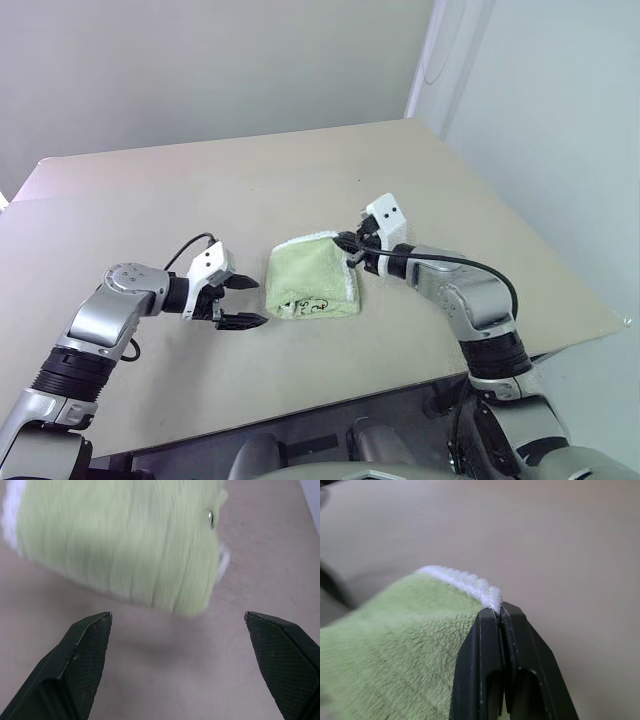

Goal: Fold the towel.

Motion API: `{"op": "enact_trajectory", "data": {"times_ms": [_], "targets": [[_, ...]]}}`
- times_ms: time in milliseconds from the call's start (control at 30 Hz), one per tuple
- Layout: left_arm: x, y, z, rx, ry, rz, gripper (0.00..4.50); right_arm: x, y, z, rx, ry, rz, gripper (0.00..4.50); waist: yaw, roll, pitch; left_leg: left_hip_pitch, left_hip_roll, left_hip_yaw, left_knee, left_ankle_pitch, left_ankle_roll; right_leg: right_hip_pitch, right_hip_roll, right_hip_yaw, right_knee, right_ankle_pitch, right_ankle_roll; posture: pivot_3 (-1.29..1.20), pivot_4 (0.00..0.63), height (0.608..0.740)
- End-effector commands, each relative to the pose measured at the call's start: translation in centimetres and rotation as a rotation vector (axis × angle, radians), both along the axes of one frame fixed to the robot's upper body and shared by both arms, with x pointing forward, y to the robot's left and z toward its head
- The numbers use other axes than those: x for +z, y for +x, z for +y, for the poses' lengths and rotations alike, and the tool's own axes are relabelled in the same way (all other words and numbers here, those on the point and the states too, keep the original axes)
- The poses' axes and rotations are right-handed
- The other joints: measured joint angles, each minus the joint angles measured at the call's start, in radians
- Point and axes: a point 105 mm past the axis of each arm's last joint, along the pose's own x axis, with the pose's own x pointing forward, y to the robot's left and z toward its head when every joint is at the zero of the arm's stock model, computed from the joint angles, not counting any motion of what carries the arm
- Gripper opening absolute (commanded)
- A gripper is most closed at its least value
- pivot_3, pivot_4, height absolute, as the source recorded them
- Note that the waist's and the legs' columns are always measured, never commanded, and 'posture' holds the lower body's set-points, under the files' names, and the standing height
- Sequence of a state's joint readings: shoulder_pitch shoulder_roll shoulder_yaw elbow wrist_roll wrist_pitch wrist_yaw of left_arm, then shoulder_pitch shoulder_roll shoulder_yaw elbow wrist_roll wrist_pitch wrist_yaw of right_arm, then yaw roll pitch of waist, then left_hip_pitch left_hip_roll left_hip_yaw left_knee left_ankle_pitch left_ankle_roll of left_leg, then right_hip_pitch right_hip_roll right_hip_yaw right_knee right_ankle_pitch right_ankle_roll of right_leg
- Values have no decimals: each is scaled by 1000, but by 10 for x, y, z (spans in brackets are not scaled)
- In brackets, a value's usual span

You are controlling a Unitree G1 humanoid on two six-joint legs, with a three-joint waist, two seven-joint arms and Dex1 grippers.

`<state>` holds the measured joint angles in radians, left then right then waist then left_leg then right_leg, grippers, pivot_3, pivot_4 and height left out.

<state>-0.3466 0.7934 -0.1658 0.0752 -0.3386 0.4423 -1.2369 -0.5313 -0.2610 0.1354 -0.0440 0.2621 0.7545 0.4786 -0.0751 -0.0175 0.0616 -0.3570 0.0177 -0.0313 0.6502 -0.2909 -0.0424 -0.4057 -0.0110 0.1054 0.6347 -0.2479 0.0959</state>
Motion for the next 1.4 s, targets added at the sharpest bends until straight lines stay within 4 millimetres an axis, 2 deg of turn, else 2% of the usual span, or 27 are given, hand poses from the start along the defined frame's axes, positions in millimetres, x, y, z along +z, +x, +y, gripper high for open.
{"op": "enact_trajectory", "data": {"times_ms": [33,100,200,400,500,633,733,800,967,1233,1367,1400], "targets": [[10,4,-1,-15,-8,-56,4500,14,6,6,-1,34,-43,14,1,0,0,0,0,0,0,0,0,0,0,0,0,0,0,0,0,740],[9,4,-2,-17,-7,-56,4500,12,4,10,27,53,-14,14,3,0,0,-1,0,0,0,0,0,0,0,0,0,1,0,0,0,740],[9,4,-1,-16,-6,-58,4500,7,-2,15,65,55,25,669,3,0,0,-1,0,0,0,0,0,0,0,0,-1,2,2,0,0,740],[7,6,3,-4,2,-62,4500,-7,-13,11,111,-19,75,2851,3,0,0,-1,0,0,0,0,0,0,0,0,0,1,2,0,0,740],[10,8,3,7,-2,-70,4500,3,-1,-1,20,7,42,3892,2,0,0,-1,0,0,0,0,0,0,0,0,0,1,2,0,0,740],[17,11,2,26,-25,-79,4500,27,6,-13,-22,98,-35,3892,3,0,0,-1,0,0,0,0,0,0,0,0,0,2,2,0,0,740],[22,15,2,52,-56,-69,4500,46,1,-12,14,193,-90,3892,3,0,0,-1,0,0,0,0,0,0,0,0,0,2,3,0,0,740],[24,21,3,84,-85,-60,4500,49,-9,-4,81,258,-63,3892,3,0,0,-1,0,0,0,0,0,0,0,0,0,2,3,0,0,740],[27,41,-8,118,-150,-68,4500,23,-34,15,229,223,28,3892,4,0,0,0,0,-1,0,0,0,1,0,0,0,2,3,0,0,740],[18,67,-54,112,-221,-50,4500,-15,-31,22,216,125,92,3892,5,0,0,0,0,0,2,0,0,2,0,0,0,2,3,0,0,740],[1,61,-68,62,-171,-5,4500,-40,-33,20,203,37,129,3892,1,0,0,0,-1,0,1,0,0,1,0,0,0,2,3,0,0,740],[-4,55,-70,38,-150,5,4500,-51,-35,18,202,-16,141,3892,1,0,0,0,-1,0,1,0,0,1,0,0,0,2,3,0,0,740]]}}
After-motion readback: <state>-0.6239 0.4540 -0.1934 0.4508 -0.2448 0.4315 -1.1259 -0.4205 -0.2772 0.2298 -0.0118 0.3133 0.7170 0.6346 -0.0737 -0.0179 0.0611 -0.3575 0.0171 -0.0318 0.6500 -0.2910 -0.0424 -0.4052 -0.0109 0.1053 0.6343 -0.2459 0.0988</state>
